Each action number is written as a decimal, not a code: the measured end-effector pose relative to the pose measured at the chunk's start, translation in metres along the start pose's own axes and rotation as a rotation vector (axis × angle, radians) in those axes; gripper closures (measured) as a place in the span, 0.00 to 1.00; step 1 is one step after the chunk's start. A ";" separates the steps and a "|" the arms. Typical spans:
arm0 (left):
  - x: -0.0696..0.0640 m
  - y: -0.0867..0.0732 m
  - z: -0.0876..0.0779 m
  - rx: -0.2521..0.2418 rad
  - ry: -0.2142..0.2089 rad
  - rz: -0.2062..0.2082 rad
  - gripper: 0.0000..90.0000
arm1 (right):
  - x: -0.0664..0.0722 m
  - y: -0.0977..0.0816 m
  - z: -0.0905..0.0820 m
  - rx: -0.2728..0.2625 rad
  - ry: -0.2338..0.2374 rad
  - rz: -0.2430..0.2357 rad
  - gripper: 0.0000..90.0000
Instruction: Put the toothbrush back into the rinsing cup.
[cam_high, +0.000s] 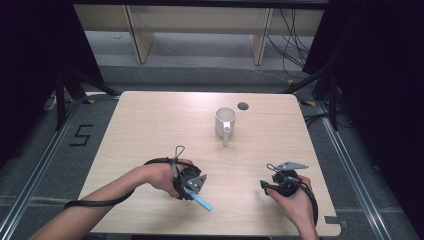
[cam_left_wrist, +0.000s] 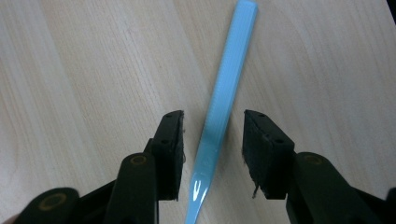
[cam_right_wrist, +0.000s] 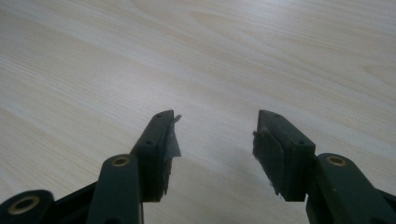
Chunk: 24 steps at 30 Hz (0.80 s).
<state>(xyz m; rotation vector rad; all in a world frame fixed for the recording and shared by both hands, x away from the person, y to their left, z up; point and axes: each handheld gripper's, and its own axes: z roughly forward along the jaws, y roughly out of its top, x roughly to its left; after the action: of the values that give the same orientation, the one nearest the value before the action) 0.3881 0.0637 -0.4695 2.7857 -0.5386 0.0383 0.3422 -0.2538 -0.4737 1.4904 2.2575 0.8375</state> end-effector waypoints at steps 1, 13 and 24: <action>0.000 0.000 0.000 0.000 0.000 0.000 0.66 | 0.000 0.000 0.000 0.000 0.000 0.000 0.54; 0.001 0.004 0.002 0.025 -0.009 0.029 0.68 | 0.000 0.000 -0.001 0.004 -0.001 -0.009 0.54; 0.003 0.006 0.004 0.042 -0.022 0.034 0.71 | 0.001 0.002 -0.001 0.004 0.000 -0.013 0.54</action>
<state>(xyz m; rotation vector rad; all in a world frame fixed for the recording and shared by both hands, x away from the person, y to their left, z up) 0.3881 0.0557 -0.4717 2.8212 -0.5973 0.0261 0.3429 -0.2522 -0.4716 1.4762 2.2674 0.8291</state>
